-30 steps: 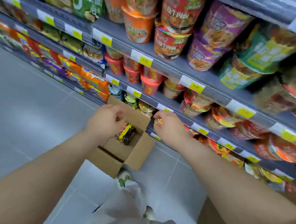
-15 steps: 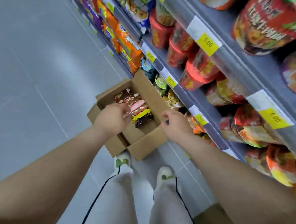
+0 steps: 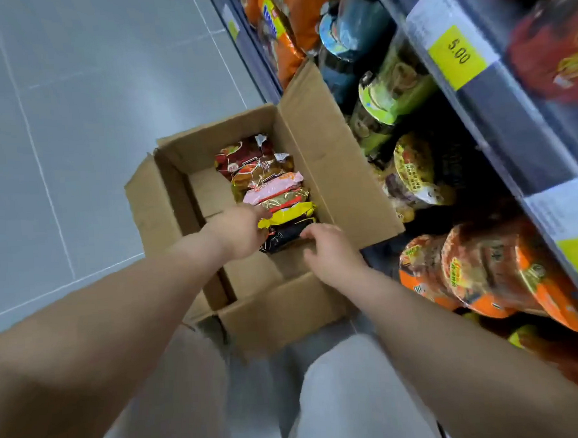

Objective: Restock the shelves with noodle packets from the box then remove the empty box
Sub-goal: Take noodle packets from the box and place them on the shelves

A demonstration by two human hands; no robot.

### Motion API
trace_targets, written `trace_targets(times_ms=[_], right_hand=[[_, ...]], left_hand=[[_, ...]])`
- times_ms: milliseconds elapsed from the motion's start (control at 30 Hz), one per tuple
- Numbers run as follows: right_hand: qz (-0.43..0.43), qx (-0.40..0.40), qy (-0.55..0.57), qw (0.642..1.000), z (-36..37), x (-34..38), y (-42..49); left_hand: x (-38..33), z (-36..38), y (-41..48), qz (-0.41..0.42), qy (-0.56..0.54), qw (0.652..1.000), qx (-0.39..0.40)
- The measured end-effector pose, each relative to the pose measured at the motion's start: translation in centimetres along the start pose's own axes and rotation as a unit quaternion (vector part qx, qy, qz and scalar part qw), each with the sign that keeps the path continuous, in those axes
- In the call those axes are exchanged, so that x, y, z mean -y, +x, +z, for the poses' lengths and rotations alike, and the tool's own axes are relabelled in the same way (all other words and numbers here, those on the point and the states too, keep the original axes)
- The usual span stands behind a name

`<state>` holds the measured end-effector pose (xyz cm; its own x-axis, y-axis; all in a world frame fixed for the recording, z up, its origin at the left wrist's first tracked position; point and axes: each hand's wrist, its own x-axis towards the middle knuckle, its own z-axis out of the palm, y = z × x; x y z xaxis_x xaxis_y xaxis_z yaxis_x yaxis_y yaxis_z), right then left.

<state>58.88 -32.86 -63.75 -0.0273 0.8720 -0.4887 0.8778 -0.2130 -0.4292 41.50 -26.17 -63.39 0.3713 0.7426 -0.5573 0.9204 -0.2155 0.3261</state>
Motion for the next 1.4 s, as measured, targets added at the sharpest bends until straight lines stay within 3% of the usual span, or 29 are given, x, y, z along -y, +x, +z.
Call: trace_targets(times_ms=[200,367,567,733,900,1100,1400], right_hand=[[-0.056,0.0,-0.107,0.993,6.7,-3.7,7.4],[-0.071,-0.028,-0.216,0.973,8.4,-5.2,8.0],[-0.104,0.008,-0.297,0.949,9.6,-5.1,10.2],[-0.116,0.013,-0.261,0.958,8.1,-5.1,8.9],[-0.108,-0.047,-0.207,0.971,6.0,-5.4,4.2],[-0.092,-0.107,-0.177,0.974,6.3,-6.0,2.7],[-0.023,-0.062,-0.135,0.989,4.5,-3.5,3.4]], left_hand=[[1.6,5.8,7.1,0.042,0.096,0.994,0.01],[1.5,8.4,8.2,0.063,0.131,0.989,0.026],[1.8,9.5,10.5,0.052,0.103,0.992,-0.047],[1.2,9.8,11.8,0.052,0.138,0.986,-0.076],[0.3,10.4,12.8,0.065,0.209,0.967,-0.128],[-1.0,11.6,13.4,0.073,0.284,0.946,-0.136],[0.5,5.3,10.8,0.034,0.086,0.992,-0.089]])
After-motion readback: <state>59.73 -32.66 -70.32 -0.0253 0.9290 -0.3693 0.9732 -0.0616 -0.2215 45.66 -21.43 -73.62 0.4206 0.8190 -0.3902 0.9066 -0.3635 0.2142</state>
